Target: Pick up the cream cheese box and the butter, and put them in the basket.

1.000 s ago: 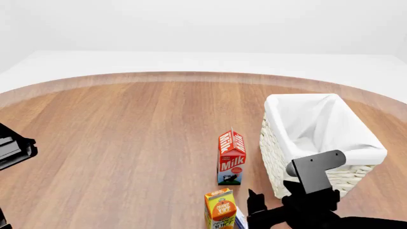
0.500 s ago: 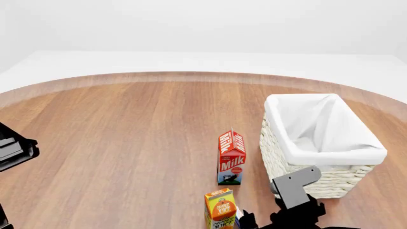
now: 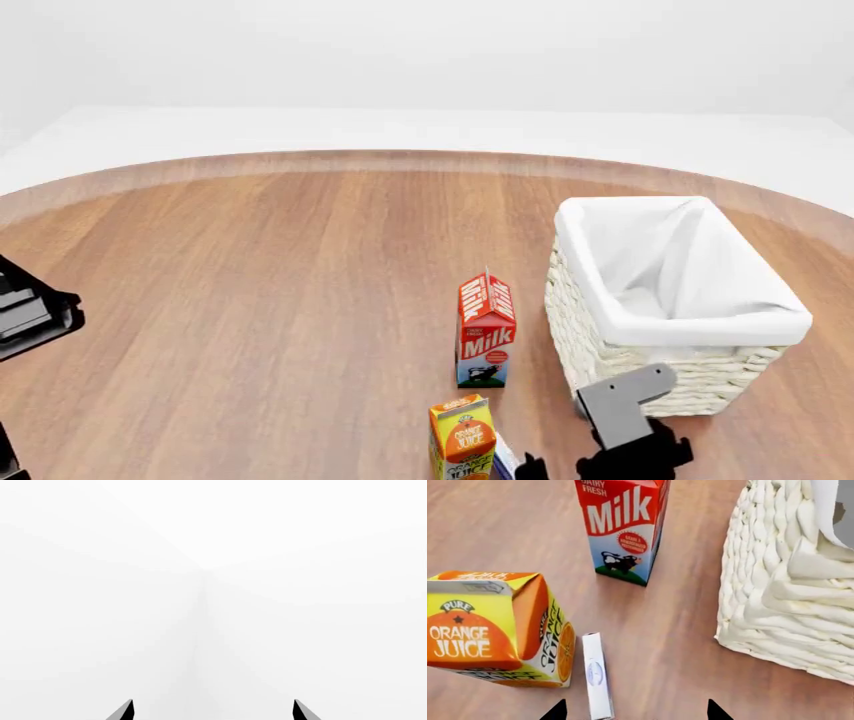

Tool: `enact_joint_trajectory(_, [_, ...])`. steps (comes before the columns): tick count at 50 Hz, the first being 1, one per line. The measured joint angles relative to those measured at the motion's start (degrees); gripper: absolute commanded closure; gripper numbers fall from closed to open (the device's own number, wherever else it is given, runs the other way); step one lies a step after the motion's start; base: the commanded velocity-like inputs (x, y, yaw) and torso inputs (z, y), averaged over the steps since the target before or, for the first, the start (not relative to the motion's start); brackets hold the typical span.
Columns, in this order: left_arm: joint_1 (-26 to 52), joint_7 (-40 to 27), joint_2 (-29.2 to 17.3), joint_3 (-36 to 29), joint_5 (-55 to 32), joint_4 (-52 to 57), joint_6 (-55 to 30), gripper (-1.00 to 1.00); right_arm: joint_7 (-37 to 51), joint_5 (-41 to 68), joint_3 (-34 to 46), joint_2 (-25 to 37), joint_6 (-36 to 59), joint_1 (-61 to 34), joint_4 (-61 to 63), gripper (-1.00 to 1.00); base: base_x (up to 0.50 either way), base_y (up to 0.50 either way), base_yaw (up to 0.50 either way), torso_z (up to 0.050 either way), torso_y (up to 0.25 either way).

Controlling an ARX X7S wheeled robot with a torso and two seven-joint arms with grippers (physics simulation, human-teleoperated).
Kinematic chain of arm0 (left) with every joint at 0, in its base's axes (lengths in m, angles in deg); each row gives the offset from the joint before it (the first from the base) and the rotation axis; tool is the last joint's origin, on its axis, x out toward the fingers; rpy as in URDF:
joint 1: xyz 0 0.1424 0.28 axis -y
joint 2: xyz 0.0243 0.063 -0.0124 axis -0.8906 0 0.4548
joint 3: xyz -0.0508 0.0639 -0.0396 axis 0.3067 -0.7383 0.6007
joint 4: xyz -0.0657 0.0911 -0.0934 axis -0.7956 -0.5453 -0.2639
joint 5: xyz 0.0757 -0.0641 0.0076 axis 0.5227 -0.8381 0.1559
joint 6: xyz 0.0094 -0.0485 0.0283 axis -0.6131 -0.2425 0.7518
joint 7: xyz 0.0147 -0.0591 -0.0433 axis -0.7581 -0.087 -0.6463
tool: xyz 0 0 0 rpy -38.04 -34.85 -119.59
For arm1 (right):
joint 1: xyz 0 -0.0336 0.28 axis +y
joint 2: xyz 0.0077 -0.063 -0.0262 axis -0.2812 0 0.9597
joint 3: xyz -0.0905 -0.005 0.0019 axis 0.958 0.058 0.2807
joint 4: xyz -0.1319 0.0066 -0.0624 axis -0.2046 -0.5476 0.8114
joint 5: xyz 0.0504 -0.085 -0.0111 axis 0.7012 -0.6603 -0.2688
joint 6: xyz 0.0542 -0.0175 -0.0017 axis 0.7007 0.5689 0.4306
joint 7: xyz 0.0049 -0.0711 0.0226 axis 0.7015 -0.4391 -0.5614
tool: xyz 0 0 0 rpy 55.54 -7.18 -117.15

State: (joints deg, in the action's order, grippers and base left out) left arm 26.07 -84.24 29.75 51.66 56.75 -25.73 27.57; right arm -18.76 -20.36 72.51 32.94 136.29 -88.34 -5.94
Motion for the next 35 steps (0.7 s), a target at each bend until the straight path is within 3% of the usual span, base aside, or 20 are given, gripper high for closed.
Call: enact_joint_trajectory(35, [-0.27,-0.63,-0.43,-0.45,-0.25,-0.5,0.42,-1.0,-6.92,-9.95,10.46,0.67,-4.12,-3.35,-4.53,-1.0,0.0,0.0,0.0,0.0,0.0])
